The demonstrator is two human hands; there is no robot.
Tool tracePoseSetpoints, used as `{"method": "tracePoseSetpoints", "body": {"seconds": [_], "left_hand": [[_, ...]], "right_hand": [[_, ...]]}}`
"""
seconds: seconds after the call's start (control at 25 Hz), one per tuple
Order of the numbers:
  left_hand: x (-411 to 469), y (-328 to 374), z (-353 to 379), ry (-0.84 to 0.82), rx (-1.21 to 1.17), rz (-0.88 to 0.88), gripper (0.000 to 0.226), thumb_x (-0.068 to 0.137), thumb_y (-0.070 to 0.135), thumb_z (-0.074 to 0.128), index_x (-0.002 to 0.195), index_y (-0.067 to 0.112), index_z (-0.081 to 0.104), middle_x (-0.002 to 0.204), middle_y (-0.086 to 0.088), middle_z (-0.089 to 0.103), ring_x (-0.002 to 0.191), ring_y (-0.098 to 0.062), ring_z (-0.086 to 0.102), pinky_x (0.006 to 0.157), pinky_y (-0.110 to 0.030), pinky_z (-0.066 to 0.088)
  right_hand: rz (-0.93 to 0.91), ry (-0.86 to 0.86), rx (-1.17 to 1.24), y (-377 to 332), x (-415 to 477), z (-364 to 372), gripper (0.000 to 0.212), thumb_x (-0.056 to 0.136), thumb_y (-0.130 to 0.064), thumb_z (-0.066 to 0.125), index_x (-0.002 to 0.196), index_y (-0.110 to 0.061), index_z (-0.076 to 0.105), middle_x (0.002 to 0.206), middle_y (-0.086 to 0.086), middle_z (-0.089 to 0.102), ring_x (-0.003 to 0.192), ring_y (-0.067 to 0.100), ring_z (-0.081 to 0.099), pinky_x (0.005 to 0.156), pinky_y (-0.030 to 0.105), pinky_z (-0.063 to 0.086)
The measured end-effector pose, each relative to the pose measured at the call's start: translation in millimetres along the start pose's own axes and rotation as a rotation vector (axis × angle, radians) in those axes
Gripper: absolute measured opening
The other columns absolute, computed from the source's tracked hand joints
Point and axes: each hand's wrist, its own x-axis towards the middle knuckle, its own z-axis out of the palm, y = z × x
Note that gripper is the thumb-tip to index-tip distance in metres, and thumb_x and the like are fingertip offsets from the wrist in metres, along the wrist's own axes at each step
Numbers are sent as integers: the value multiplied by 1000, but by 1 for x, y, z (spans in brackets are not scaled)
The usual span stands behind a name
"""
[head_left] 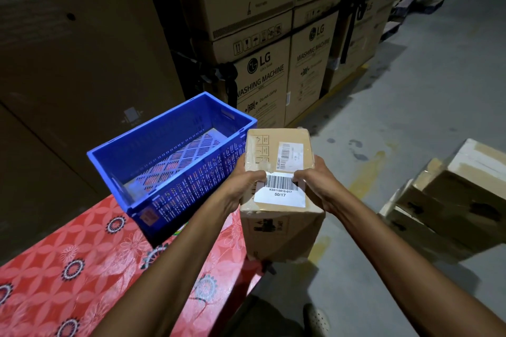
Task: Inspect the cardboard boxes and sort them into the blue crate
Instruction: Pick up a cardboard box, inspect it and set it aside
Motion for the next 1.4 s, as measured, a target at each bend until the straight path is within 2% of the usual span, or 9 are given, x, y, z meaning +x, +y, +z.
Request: {"method": "tracePoseSetpoints", "body": {"seconds": [0.16, 0.32, 0.48, 0.6, 0.72, 0.88, 1.0, 1.24, 1.4], "left_hand": [[7, 7, -7, -28, 24, -69, 74, 83, -5, 71, 147, 19, 42, 132, -6, 66, 119, -26, 64, 103, -48, 52], [27, 28, 0, 21, -168, -119, 36, 97, 15, 65, 133, 14, 61, 121, -9, 73, 108, -26, 72, 92, -41, 59], [45, 28, 7, 62, -143, -118, 39, 96, 6, 63, 135, 8, 56, 121, -12, 72, 107, -28, 71, 80, -39, 61], [49, 24, 6, 91, -117, -119, 38, 94, 2, 66, 130, 8, 57, 114, -12, 74, 96, -26, 74, 66, -36, 62], [47, 23, 8, 130, -82, -119, 34, 94, 6, 67, 126, 14, 58, 110, -10, 74, 91, -25, 75, 60, -35, 62], [39, 14, 10, 123, -107, -55, 37, 93, 9, 70, 128, 15, 58, 118, -11, 73, 98, -27, 75, 77, -42, 64], [26, 5, 19, 80, -116, 0, 45, 94, 12, 69, 136, 15, 54, 123, -10, 71, 105, -27, 74, 81, -44, 63], [7, 1, 29, -15, -317, 73, 49, 98, 20, 67, 142, 12, 49, 133, -15, 66, 114, -31, 70, 82, -43, 63], [-10, 34, 26, 60, -210, 98, 64, 90, 55, 68, 142, 22, 50, 133, -6, 68, 117, -23, 67, 80, -37, 62]], "right_hand": [[72, 42, -36, -5, 4, -3, 64, 89, -10, 63, 144, -16, 32, 132, 6, 63, 101, 19, 72, 64, 27, 60], [137, 80, 167, -29, 23, 1, 58, 98, -18, 62, 147, -10, 31, 135, 8, 63, 113, 20, 68, 70, 25, 58], [172, 178, -103, -30, 35, 4, 57, 92, -27, 68, 137, -18, 34, 106, -1, 66, 86, 18, 74, 59, 30, 57], [136, 230, -219, -24, 46, 4, 57, 83, -33, 73, 133, -18, 49, 103, -2, 73, 79, 17, 76, 62, 33, 60], [136, 232, -236, -30, 41, 5, 49, 89, -30, 72, 130, -18, 48, 105, -1, 72, 77, 15, 75, 54, 28, 54], [61, 276, -257, -21, 25, 5, 49, 90, -40, 68, 129, -23, 44, 110, -2, 71, 84, 19, 75, 71, 38, 63], [23, 253, -199, -12, 13, -3, 51, 91, -50, 65, 133, -26, 47, 110, -4, 73, 82, 17, 77, 64, 33, 62], [-48, 273, -60, -8, -10, -13, 89, 63, -81, 63, 134, -30, 51, 120, -4, 72, 96, 21, 76, 86, 47, 62], [-193, 294, -50, -48, -42, -12, 64, 87, -65, 64, 137, -27, 49, 123, -4, 69, 104, 20, 72, 96, 48, 58]]}}
